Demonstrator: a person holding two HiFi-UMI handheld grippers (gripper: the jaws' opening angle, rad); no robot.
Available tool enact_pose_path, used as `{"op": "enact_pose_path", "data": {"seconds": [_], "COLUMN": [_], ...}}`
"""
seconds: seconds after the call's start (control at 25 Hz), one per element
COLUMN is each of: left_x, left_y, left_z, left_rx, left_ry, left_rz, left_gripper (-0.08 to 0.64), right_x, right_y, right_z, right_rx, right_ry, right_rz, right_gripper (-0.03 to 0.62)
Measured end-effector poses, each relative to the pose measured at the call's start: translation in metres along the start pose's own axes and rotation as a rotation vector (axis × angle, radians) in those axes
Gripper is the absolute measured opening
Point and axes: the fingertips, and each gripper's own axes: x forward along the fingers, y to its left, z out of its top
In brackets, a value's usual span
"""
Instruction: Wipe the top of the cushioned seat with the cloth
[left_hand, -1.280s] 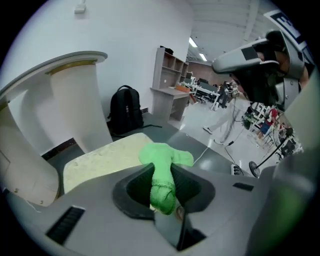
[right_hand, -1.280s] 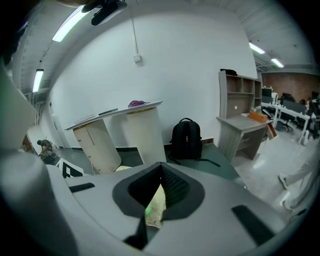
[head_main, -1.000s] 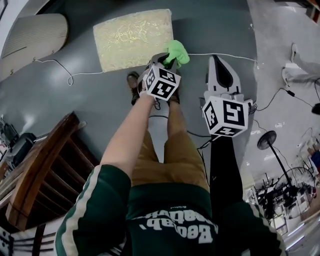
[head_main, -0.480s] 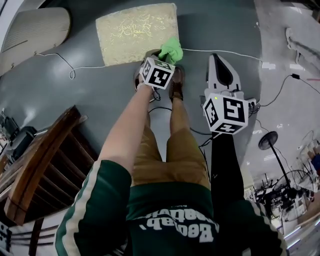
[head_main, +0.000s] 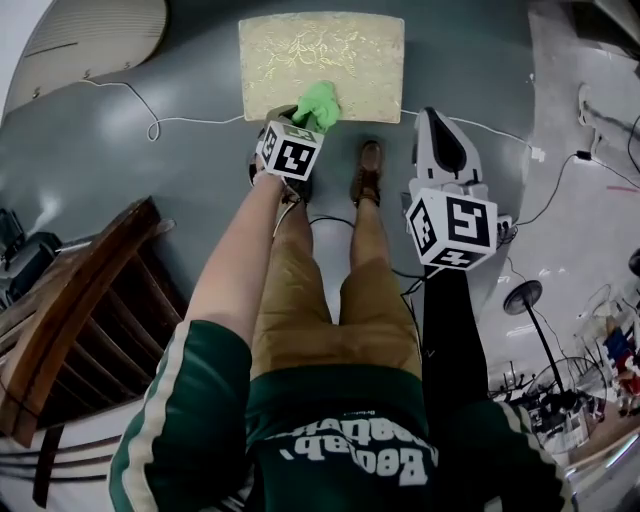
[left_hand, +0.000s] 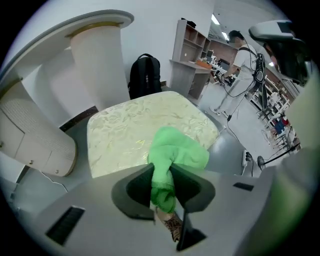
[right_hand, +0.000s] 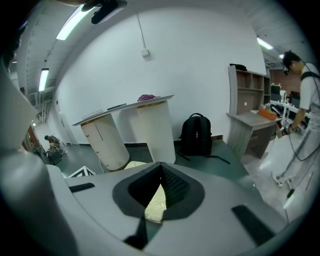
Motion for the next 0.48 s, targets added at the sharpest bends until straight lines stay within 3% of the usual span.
{"op": "enact_pose_path", "data": {"seconds": [0.48], "left_x": [-0.035], "left_y": [0.134], "left_z": [-0.077], "left_rx": [-0.091], "left_ry": [0.056], "left_rz": [0.103], "left_gripper": [0.100], "right_x": [0.035], "right_y": [0.098], "right_z": [0.015], "right_rx": [-0.059], "right_ry": [0.010], "right_rz": [0.045], "right_gripper": [0.008]}}
